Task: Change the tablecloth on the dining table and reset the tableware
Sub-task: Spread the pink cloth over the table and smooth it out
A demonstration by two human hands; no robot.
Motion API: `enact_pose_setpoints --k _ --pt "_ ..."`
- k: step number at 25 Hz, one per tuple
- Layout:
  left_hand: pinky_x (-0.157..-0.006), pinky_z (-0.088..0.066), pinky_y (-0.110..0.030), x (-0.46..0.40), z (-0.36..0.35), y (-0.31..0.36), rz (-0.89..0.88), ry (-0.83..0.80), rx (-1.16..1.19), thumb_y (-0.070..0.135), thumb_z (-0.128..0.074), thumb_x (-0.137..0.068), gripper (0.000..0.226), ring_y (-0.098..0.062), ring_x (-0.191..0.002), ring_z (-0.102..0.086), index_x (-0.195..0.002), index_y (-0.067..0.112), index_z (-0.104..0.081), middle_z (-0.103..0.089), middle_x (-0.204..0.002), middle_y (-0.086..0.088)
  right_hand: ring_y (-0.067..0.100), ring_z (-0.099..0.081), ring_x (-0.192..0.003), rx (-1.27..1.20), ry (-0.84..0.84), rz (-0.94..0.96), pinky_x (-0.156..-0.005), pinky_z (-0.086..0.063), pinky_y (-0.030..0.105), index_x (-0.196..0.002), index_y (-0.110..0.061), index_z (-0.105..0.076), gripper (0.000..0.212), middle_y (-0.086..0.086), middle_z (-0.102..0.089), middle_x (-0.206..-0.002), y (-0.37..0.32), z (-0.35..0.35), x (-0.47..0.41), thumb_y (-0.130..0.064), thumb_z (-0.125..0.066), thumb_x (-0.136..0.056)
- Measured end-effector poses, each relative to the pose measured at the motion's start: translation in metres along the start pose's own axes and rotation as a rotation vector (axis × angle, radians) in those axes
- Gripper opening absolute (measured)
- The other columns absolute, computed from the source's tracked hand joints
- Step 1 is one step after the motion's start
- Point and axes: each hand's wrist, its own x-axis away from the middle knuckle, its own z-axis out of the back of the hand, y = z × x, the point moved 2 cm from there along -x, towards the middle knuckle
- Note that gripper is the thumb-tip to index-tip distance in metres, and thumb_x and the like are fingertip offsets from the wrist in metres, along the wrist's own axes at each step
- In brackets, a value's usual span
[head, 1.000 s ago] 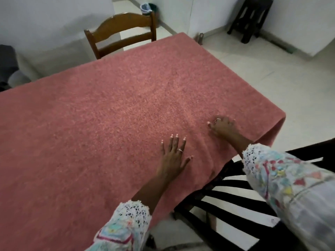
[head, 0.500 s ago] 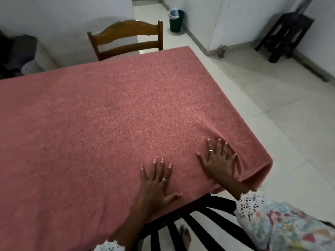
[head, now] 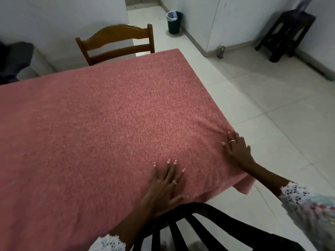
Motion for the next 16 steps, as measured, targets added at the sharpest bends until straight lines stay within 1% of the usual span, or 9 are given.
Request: enact_pose_setpoints --k 2,3,5,7,9,12,13,15,16 --pt "-0.103 -0.009 -0.069 -0.035 0.006 0.02 0.016 0.01 -0.004 0.072 -0.013 -0.087 0.081 -0.039 -0.143 -0.008 -0.149 0.021 -0.014 -0.019 -0.155 -0.018 0.037 -0.048 -0.122 -0.188 0.136 -0.202 -0.099 -0.038 0.049 -0.135 -0.011 -0.043 0.054 0.018 -0.045 -0.139 0.016 0.001 0.008 -0.047 -0.033 -0.097" --pt "-0.105 -0.002 -0.071 -0.054 0.009 0.033 0.025 0.007 0.011 0.075 -0.011 -0.085 0.084 -0.04 -0.143 -0.002 -0.149 0.021 -0.01 -0.013 -0.156 -0.018 0.038 -0.056 -0.11 -0.27 0.197 -0.286 -0.092 -0.042 0.044 -0.12 -0.008 -0.054 0.05 0.02 -0.057 -0.124 0.023 0.0 0.012 -0.046 -0.033 -0.097" --pt "-0.107 0.009 -0.069 -0.088 0.012 0.062 0.029 -0.012 0.008 0.08 -0.019 -0.078 0.094 -0.04 -0.141 0.011 -0.15 0.022 -0.001 0.002 -0.156 -0.018 0.037 -0.06 -0.095 -0.35 0.316 -0.343 -0.082 -0.044 0.04 -0.097 -0.005 -0.063 0.044 0.02 -0.066 -0.102 0.031 0.001 0.015 -0.041 -0.036 -0.098" --pt "-0.106 0.013 -0.068 -0.114 0.01 0.091 -0.006 -0.024 -0.033 0.08 -0.027 -0.075 0.099 -0.039 -0.14 0.017 -0.15 0.023 0.004 0.012 -0.154 -0.019 0.037 -0.061 -0.093 -0.387 0.405 -0.304 -0.08 -0.044 0.039 -0.093 -0.005 -0.064 0.036 0.02 -0.067 -0.098 0.04 0.01 0.01 -0.033 -0.042 -0.097" --pt "-0.106 0.008 -0.07 -0.128 0.0 0.107 -0.034 -0.054 -0.047 0.08 -0.024 -0.074 0.098 -0.04 -0.141 0.013 -0.149 0.025 0.006 0.013 -0.155 -0.018 0.037 -0.061 -0.095 -0.413 0.441 -0.304 -0.079 -0.044 0.038 -0.095 -0.004 -0.064 0.033 0.02 -0.067 -0.1 0.05 0.016 0.008 -0.029 -0.044 -0.097" --pt "-0.102 -0.018 -0.073 -0.135 -0.013 0.127 0.072 -0.07 -0.085 0.077 -0.025 -0.077 0.095 -0.044 -0.141 -0.01 -0.151 0.021 -0.005 -0.009 -0.155 -0.023 0.036 -0.061 -0.095 -0.458 0.369 -0.337 -0.076 -0.041 0.035 -0.097 -0.004 -0.065 0.034 0.019 -0.066 -0.102 0.067 0.011 0.008 -0.03 -0.044 -0.098" --pt "-0.1 -0.023 -0.073 -0.135 -0.014 0.132 0.101 -0.073 -0.082 0.075 -0.026 -0.078 0.093 -0.045 -0.14 -0.016 -0.15 0.019 -0.008 -0.014 -0.154 -0.023 0.035 -0.06 -0.095 -0.47 0.348 -0.32 -0.074 -0.04 0.034 -0.098 -0.004 -0.065 0.034 0.017 -0.066 -0.101 0.071 0.009 0.006 -0.03 -0.043 -0.098" --pt "-0.099 -0.022 -0.074 -0.135 -0.015 0.141 0.096 -0.031 -0.081 0.073 -0.028 -0.079 0.092 -0.044 -0.138 -0.022 -0.15 0.017 -0.012 -0.021 -0.152 -0.022 0.034 -0.059 -0.095 -0.474 0.336 -0.272 -0.075 -0.041 0.034 -0.1 -0.005 -0.064 0.031 0.016 -0.064 -0.101 0.08 0.007 -0.002 -0.027 -0.044 -0.098" --pt "-0.099 -0.022 -0.074 -0.136 -0.014 0.142 0.079 -0.018 -0.075 0.073 -0.028 -0.08 0.09 -0.042 -0.136 -0.026 -0.149 0.017 -0.017 -0.026 -0.15 -0.021 0.035 -0.058 -0.097 -0.483 0.332 -0.289 -0.079 -0.044 0.037 -0.102 -0.005 -0.064 0.025 0.017 -0.062 -0.104 0.085 0.007 -0.006 -0.023 -0.047 -0.096"
